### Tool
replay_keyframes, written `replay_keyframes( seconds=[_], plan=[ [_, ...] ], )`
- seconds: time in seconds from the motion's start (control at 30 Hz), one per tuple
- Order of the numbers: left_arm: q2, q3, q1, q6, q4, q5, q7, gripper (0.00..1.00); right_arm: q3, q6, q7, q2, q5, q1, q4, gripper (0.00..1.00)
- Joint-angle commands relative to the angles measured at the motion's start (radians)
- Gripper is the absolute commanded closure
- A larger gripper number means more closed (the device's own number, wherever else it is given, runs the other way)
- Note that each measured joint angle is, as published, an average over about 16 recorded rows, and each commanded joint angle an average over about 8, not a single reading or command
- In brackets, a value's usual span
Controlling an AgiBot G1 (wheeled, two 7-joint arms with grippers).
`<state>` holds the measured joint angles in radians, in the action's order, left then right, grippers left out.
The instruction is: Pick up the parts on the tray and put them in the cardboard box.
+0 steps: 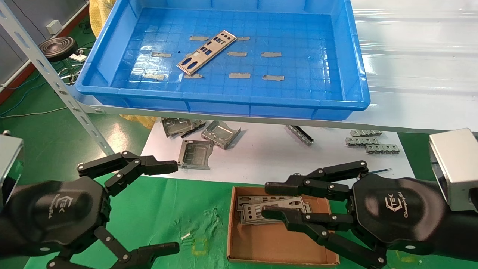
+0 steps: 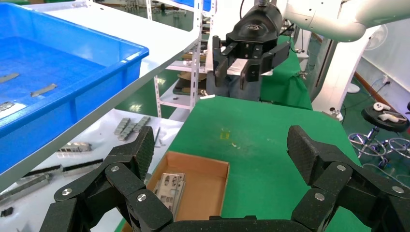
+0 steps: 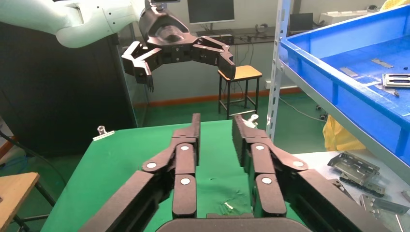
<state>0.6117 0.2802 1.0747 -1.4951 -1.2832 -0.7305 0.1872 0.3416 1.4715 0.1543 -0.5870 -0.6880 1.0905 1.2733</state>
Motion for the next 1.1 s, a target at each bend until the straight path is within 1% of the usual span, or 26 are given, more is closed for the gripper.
replay_keyframes(
  seconds=[0.03,0.5,0.63,0.73,0.87,0.97,1.1],
  plan=[
    [0.0,0.0,0.0,0.0,0.0,0.0,0.0,0.0,0.0,0.0,0.0,0.0,0.0,0.0,0.0,1.0],
    [0.0,-0.001,0.003,0.0,-0.002,-0.001,-0.002,0.0,0.0,0.0,0.0,0.0,0.0,0.0,0.0,1.0],
    [0.015,0.007,0.044,0.008,-0.001,-0.02,0.009,0.0,0.0,0.0,0.0,0.0,0.0,0.0,0.0,1.0],
    [0.045,0.029,0.128,0.013,0.021,-0.057,0.04,0.0,0.0,0.0,0.0,0.0,0.0,0.0,0.0,1.0],
    [0.115,0.077,0.295,0.018,0.101,-0.148,0.081,0.0,0.0,0.0,0.0,0.0,0.0,0.0,0.0,1.0],
    [0.186,0.12,0.428,0.031,0.208,-0.242,0.08,0.0,0.0,0.0,0.0,0.0,0.0,0.0,0.0,1.0],
    [0.3,0.18,0.594,0.073,0.414,-0.373,0.052,0.0,0.0,0.0,0.0,0.0,0.0,0.0,-0.001,1.0]
  ],
)
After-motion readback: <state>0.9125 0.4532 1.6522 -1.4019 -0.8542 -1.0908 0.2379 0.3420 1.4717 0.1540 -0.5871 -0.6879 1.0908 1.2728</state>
